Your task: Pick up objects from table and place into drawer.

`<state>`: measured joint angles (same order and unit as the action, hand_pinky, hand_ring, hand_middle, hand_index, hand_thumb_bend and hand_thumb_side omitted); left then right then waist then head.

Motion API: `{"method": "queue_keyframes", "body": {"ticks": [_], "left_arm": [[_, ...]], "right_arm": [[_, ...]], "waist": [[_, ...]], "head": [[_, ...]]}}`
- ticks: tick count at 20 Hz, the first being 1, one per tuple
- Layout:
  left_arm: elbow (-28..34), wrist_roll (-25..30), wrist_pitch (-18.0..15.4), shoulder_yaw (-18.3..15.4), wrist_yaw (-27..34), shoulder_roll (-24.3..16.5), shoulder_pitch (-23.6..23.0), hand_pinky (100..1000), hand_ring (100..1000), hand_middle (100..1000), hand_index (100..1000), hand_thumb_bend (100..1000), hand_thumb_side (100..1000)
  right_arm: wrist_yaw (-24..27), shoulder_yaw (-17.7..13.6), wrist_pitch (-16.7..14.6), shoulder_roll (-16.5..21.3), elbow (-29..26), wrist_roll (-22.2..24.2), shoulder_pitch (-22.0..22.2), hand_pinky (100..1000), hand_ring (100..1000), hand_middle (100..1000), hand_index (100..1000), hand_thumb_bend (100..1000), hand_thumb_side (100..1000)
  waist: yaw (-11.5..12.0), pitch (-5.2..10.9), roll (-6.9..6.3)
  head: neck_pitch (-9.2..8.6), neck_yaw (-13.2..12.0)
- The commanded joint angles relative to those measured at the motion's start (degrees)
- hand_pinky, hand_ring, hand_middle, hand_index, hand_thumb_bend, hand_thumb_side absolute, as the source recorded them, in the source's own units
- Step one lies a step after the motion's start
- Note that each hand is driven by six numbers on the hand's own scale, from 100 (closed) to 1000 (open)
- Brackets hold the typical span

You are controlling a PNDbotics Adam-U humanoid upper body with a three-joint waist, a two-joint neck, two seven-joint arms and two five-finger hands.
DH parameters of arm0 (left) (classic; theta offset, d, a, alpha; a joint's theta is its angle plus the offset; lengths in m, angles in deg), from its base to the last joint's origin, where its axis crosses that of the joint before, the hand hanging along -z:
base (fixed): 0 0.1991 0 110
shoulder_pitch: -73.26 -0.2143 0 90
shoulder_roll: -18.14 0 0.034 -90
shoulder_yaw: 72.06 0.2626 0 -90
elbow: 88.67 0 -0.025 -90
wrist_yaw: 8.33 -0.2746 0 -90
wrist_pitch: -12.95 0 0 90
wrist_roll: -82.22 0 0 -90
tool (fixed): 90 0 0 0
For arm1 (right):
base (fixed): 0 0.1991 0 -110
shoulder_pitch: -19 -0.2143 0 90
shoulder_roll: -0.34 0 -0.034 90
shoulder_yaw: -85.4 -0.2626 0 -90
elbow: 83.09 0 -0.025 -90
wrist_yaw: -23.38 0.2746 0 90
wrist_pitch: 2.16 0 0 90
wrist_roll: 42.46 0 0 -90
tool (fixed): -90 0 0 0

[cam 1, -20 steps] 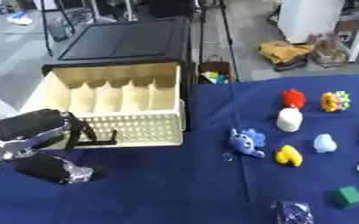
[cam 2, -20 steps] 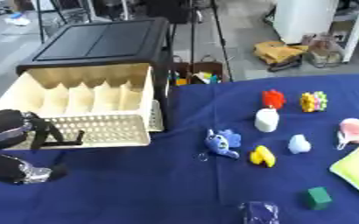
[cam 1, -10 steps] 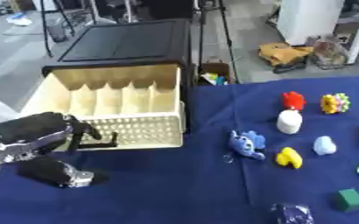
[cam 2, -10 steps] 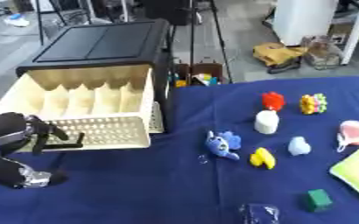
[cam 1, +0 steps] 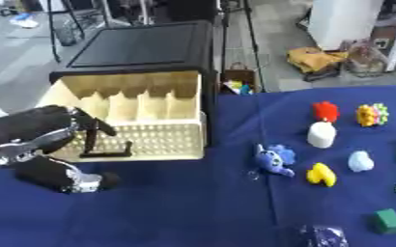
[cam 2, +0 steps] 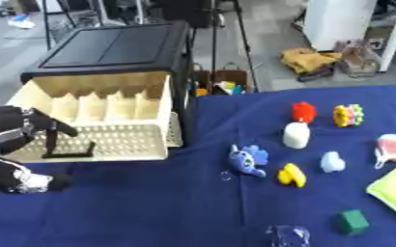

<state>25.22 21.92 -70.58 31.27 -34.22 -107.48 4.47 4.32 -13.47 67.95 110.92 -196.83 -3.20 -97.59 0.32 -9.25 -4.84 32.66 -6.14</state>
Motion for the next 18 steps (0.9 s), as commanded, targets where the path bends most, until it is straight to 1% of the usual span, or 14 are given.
{"method": "queue_keyframes", "body": {"ticks": [1, 3, 6, 10, 12, 14, 15, 18], "left_arm": [[0.7, 1.35, -0.73, -1.06, 0.23, -1.96, 0.32, 108, 182, 571, 939, 706, 874], [0.7, 2.24, -1.02, -1.09, 0.12, -2.01, 0.22, 104, 180, 564, 942, 710, 879], [0.7, 1.9, -1.72, -1.76, 0.78, -1.71, 0.6, 100, 176, 549, 933, 715, 906], [0.7, -0.42, -2.53, -4.15, 3.78, -0.69, 1.49, 100, 171, 525, 921, 687, 1000], [0.7, -2.84, -2.29, -6.25, 6.66, 0.2, 1.99, 100, 173, 513, 917, 679, 1000], [0.7, -6.35, -1.56, -8.98, 10.7, 1.53, 2.73, 100, 163, 489, 915, 648, 1000], [0.7, -7.86, -1.16, -10.02, 12.8, 2.01, 3.01, 100, 157, 479, 915, 655, 1000], [0.7, -12.73, 0.9, -13.34, 19.77, 3.79, 4.05, 100, 149, 462, 900, 638, 1000]], "right_arm": [[0.05, -0.75, -1.02, 1.63, -0.86, -1.23, -0.45, 586, 703, 657, 678, 100, 940], [0.06, -0.8, -1.02, 1.68, -0.86, -1.23, -0.42, 586, 702, 657, 677, 100, 941], [0.1, -0.89, -0.99, 1.68, -0.86, -1.23, -0.43, 587, 702, 656, 676, 100, 938], [0.14, -1.02, -0.93, 1.72, -0.86, -1.23, -0.64, 590, 702, 657, 677, 100, 938], [0.14, -1.13, -0.92, 1.83, -0.86, -1.23, -0.84, 591, 702, 657, 677, 100, 940], [0.13, -1.22, -0.98, 2.03, -0.86, -1.23, -1.11, 593, 702, 657, 676, 100, 946], [0.13, -1.24, -0.99, 2.12, -0.86, -1.23, -1.18, 593, 702, 657, 676, 100, 949], [0.13, -1.21, -0.99, 2.31, -0.86, -1.23, -1.43, 594, 702, 658, 676, 100, 951]], "waist": [[-0.06, 0.78, 0.35], [-0.12, 0.82, 0.42], [-0.1, 0.88, 0.5], [0.06, 0.91, 0.61], [0.07, 0.9, 0.72], [0.08, 0.88, 0.84], [0.08, 0.86, 0.88], [0.18, 0.8, 1.03]], "head": [[-0.29, -0.2], [-0.33, -0.25], [-0.29, -0.25], [-0.44, -0.08], [-0.49, 0.17], [-0.42, 0.69], [-0.4, 0.91], [-0.41, 1.52]]}}
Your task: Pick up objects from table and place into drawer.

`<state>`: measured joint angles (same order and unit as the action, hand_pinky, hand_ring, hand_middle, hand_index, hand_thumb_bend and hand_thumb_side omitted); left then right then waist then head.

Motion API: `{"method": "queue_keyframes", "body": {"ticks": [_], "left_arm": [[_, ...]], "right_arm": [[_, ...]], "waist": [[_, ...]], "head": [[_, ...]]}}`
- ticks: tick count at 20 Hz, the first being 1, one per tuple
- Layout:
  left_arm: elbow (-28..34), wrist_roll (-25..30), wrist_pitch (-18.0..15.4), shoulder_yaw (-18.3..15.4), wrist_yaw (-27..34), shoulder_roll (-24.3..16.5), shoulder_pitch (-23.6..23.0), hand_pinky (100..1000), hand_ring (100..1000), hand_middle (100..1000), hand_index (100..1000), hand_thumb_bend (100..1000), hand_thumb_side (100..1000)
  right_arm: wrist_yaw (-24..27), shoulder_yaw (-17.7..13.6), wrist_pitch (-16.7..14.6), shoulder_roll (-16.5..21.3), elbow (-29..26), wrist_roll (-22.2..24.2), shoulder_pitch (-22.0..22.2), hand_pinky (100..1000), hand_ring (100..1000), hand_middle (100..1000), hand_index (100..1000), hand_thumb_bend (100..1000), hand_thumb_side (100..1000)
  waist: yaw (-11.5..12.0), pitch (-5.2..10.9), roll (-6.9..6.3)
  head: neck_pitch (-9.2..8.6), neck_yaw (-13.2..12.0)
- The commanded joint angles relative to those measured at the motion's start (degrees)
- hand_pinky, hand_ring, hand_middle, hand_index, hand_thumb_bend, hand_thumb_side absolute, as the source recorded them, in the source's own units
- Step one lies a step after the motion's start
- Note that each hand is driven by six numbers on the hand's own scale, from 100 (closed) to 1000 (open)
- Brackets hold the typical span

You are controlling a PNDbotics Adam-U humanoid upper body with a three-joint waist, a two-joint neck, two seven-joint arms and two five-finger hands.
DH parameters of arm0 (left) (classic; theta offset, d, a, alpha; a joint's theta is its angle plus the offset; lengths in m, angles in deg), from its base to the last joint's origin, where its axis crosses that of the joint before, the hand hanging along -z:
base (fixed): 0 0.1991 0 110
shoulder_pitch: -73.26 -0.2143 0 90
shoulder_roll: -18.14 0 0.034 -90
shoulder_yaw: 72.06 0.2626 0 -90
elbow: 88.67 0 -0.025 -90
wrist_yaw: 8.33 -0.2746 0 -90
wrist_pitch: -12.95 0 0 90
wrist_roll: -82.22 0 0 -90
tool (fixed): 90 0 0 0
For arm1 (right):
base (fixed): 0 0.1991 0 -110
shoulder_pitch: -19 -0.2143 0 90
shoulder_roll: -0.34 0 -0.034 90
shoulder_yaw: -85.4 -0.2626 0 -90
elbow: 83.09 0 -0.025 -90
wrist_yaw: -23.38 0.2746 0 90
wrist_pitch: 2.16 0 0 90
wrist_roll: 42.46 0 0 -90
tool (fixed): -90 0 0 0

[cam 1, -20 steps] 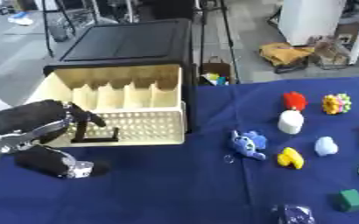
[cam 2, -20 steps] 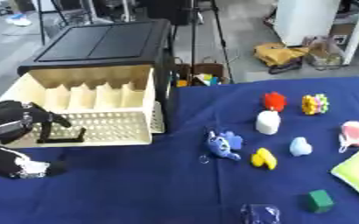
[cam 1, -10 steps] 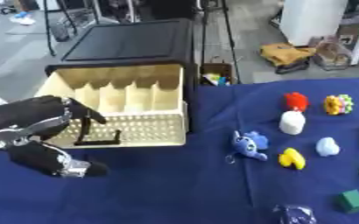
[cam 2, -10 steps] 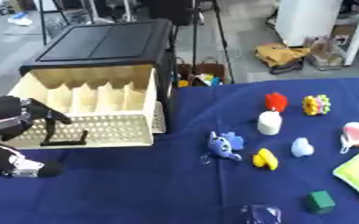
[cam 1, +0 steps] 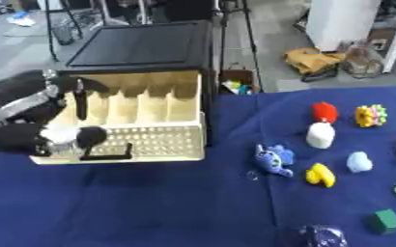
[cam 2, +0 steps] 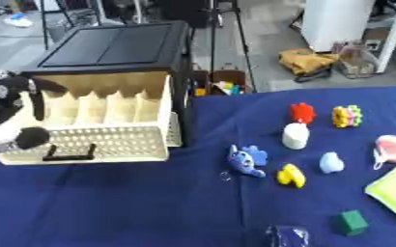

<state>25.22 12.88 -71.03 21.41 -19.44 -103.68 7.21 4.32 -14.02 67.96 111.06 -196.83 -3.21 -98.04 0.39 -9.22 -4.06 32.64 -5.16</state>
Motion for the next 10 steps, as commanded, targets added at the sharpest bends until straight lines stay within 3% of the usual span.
{"method": "queue_keyframes", "body": {"ticks": [1, 7, 10], "left_arm": [[0.7, -5.41, 2.14, -4.48, 7.34, 0.4, 1.57, 100, 148, 458, 897, 645, 1000], [0.7, -17.68, 5.44, -9.19, 20.25, 2.62, 2.23, 100, 165, 460, 893, 632, 1000], [0.7, -26.66, 4.72, -11.69, 26.91, 4.1, 2.83, 124, 283, 496, 888, 639, 1000]], "right_arm": [[0.13, -0.64, -0.97, 2.22, -0.86, -1.22, -1.07, 595, 703, 658, 677, 100, 954], [-0.02, -0.52, -0.49, 2.85, -0.86, -1.22, -1.47, 597, 705, 660, 679, 100, 967], [0.01, 0.21, 0.34, 3.51, -0.86, -1.22, -1.96, 601, 713, 668, 692, 100, 1000]], "waist": [[0.14, 0.75, 0.28], [0.3, 0.62, 0.38], [0.39, 0.5, 0.48]], "head": [[-0.39, 0.72], [0.02, 1.82], [0.43, 2.19]]}}
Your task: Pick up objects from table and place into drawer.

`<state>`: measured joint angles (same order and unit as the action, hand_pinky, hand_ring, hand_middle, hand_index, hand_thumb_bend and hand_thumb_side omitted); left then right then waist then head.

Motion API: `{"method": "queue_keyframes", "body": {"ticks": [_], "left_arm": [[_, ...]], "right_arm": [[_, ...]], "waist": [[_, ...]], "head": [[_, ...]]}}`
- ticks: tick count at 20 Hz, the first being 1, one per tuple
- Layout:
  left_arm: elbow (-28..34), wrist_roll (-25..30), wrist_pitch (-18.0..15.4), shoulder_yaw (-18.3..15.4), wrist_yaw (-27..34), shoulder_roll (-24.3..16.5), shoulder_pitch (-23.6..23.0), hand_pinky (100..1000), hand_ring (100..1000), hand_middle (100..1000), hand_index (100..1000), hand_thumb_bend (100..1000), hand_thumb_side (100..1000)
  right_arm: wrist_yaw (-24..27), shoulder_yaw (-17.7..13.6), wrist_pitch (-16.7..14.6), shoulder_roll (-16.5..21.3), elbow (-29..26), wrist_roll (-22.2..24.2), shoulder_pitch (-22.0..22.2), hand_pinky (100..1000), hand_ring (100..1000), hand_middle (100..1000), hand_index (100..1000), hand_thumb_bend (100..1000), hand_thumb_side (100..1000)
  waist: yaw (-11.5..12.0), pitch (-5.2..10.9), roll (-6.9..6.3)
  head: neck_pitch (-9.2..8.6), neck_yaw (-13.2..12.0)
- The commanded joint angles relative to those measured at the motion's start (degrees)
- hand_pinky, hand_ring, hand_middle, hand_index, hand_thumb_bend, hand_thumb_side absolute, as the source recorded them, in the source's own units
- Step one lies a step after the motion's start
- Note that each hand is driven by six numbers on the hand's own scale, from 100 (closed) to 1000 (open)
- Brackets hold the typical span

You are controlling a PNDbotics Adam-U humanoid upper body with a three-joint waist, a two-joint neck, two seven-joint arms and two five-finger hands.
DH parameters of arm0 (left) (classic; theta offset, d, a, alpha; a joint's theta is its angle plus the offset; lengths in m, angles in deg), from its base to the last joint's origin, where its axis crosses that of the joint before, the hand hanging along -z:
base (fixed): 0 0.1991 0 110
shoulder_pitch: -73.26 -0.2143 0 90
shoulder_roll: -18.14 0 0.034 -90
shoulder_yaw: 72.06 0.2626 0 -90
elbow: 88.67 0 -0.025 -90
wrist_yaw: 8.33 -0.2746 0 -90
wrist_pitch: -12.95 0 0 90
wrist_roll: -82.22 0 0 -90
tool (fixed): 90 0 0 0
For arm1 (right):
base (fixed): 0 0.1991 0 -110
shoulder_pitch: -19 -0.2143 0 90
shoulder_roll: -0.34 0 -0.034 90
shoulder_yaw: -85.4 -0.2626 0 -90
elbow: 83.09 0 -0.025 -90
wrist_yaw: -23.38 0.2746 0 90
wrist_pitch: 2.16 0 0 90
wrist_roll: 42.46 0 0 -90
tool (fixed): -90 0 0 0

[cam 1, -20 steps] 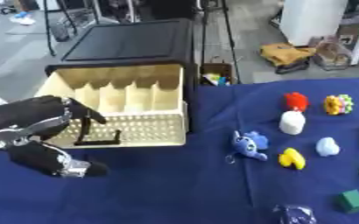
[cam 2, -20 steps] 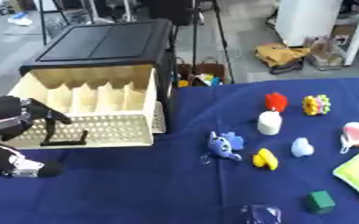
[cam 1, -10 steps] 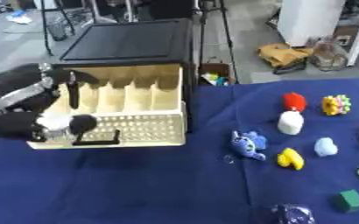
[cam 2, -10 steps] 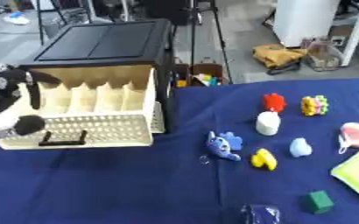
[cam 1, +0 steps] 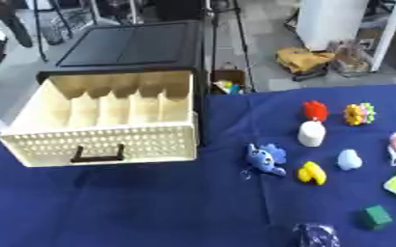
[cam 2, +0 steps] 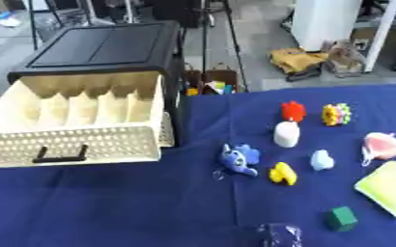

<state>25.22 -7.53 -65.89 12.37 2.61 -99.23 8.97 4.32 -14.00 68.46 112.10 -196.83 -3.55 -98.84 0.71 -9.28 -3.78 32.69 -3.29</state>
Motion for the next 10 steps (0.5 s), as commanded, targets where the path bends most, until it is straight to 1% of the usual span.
{"method": "queue_keyframes", "body": {"ticks": [1, 2, 4, 5, 6, 7, 8, 9, 10], "left_arm": [[0.7, -10.09, -1.7, -3.62, 7.28, 0.06, 1.35, 194, 374, 524, 885, 630, 1000], [0.7, -14.2, -3.74, -4.64, 9.49, 0.39, 1.58, 249, 450, 551, 884, 610, 1000], [0.7, -21.22, -9.45, -5.85, 12.68, 0.73, 1.46, 387, 588, 619, 899, 580, 1000], [0.7, -23.55, -12.68, -6.25, 13.42, 1.0, 1.16, 427, 629, 641, 907, 572, 1000], [0.7, -24.97, -15.67, -6.52, 13.69, 1.49, 0.72, 483, 690, 670, 915, 577, 1000], [0.7, -25.76, -18.35, -6.66, 13.78, 2.18, 0.23, 511, 712, 681, 918, 578, 1000], [0.7, -26.17, -20.74, -6.7, 13.77, 2.98, -0.25, 565, 756, 705, 925, 585, 1000], [0.7, -26.21, -22.82, -6.66, 13.58, 3.97, -0.73, 592, 774, 713, 927, 590, 1000], [0.7, -26.17, -24.75, -6.62, 13.39, 5.13, -1.16, 599, 781, 720, 928, 584, 1000]], "right_arm": [[-0.04, 0.68, 0.36, 2.87, -0.86, -0.89, -1.35, 603, 720, 674, 703, 100, 1000], [-0.1, 1.37, 1.1, 3.42, -0.86, -0.88, -1.57, 602, 725, 679, 711, 100, 1000], [-0.09, 2.87, 3.19, 4.63, -0.86, 0.03, -2.22, 606, 746, 696, 731, 100, 1000], [-0.01, 3.54, 4.53, 5.42, -0.86, 1.41, -2.7, 611, 756, 705, 739, 115, 1000], [0.12, 4.2, 6.12, 6.37, -0.86, 3.51, -3.32, 620, 771, 718, 753, 193, 1000], [0.39, 4.88, 7.88, 7.36, -0.86, 6.29, -4.11, 626, 780, 726, 763, 244, 1000], [0.69, 5.56, 9.56, 8.36, -0.86, 9.56, -4.99, 645, 800, 741, 781, 341, 1000], [0.85, 6.31, 11.08, 9.44, -0.86, 13.35, -6.01, 662, 813, 752, 796, 404, 1000], [0.77, 6.99, 12.36, 10.45, -0.86, 17.42, -7.14, 682, 830, 770, 812, 470, 1000]], "waist": [[0.1, 0.52, 0.24], [0.13, 0.46, 0.27], [0.16, 0.34, 0.36], [0.18, 0.28, 0.44], [0.21, 0.22, 0.54], [0.23, 0.17, 0.64], [0.25, 0.13, 0.77], [0.29, 0.07, 0.92], [0.31, 0.0, 1.07]], "head": [[0.57, 0.41], [0.8, 0.46], [1.41, 0.55], [1.84, 0.62], [2.3, 0.69], [2.72, 0.75], [3.04, 0.81], [3.27, 0.85], [3.43, 0.83]]}}
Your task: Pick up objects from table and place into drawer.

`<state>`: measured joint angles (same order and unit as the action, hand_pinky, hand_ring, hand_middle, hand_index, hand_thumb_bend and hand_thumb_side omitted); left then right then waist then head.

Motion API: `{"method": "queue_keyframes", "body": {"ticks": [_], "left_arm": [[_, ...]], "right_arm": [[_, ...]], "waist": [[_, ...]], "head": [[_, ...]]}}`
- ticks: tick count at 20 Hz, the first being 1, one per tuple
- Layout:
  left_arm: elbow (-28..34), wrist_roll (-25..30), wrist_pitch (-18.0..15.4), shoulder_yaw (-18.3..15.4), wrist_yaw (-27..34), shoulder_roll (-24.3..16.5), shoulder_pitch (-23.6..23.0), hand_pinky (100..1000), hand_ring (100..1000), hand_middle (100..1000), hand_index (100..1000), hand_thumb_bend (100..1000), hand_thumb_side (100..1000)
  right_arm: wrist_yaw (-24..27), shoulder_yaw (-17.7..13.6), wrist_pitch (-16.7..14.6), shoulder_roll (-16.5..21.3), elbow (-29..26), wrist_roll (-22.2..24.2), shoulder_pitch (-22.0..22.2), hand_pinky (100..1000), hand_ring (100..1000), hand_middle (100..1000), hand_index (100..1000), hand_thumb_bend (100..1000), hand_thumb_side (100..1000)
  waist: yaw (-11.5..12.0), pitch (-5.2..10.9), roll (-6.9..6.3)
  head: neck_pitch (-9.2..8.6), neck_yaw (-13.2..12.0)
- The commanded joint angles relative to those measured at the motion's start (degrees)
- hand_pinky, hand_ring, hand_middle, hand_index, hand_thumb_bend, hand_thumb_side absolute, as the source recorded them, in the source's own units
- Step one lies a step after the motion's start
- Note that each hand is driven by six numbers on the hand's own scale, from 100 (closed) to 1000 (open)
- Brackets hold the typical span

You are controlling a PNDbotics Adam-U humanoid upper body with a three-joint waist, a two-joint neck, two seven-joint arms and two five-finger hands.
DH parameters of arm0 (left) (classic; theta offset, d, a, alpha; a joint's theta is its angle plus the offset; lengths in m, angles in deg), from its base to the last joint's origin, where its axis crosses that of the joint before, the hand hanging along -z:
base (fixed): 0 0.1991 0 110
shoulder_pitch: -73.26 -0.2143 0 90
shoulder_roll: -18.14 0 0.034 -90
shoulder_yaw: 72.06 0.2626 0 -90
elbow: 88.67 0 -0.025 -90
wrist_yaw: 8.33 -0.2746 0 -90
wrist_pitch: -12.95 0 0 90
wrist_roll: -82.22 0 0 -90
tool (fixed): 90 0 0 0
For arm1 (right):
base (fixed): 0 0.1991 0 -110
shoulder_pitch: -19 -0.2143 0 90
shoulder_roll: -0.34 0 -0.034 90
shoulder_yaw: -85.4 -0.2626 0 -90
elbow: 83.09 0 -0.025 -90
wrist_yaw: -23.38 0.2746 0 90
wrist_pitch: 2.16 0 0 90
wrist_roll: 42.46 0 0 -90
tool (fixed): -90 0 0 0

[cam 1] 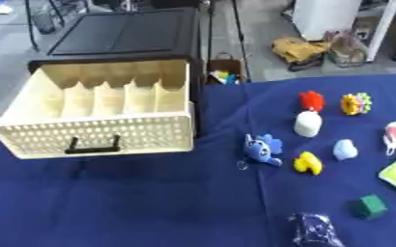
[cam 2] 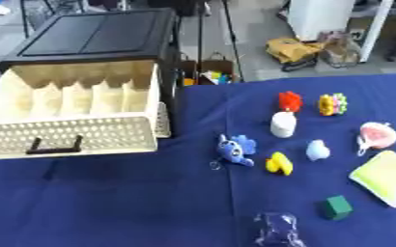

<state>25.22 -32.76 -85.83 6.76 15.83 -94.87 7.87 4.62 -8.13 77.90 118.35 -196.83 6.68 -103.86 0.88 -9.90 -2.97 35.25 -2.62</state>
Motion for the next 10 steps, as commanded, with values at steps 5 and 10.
{"method": "queue_keyframes", "body": {"ticks": [5, 10], "left_arm": [[0.7, -0.82, -12.79, -1.31, -3.33, 7.1, -2.02, 624, 805, 749, 941, 612, 1000], [0.7, -2.06, -14.63, -1.32, -10.65, 12.75, -3.51, 617, 799, 739, 928, 569, 1000]], "right_arm": [[-1.92, 4.59, 5.05, 8.11, -0.75, 27.59, -7.09, 741, 866, 819, 865, 722, 1000], [-3.83, 8.63, -0.46, 10.41, 4.29, 42.79, -11.31, 805, 886, 858, 892, 836, 1000]], "waist": [[0.37, 0.07, 0.91], [0.47, -0.56, 1.84]], "head": [[1.09, 0.1], [0.78, 0.83]]}}
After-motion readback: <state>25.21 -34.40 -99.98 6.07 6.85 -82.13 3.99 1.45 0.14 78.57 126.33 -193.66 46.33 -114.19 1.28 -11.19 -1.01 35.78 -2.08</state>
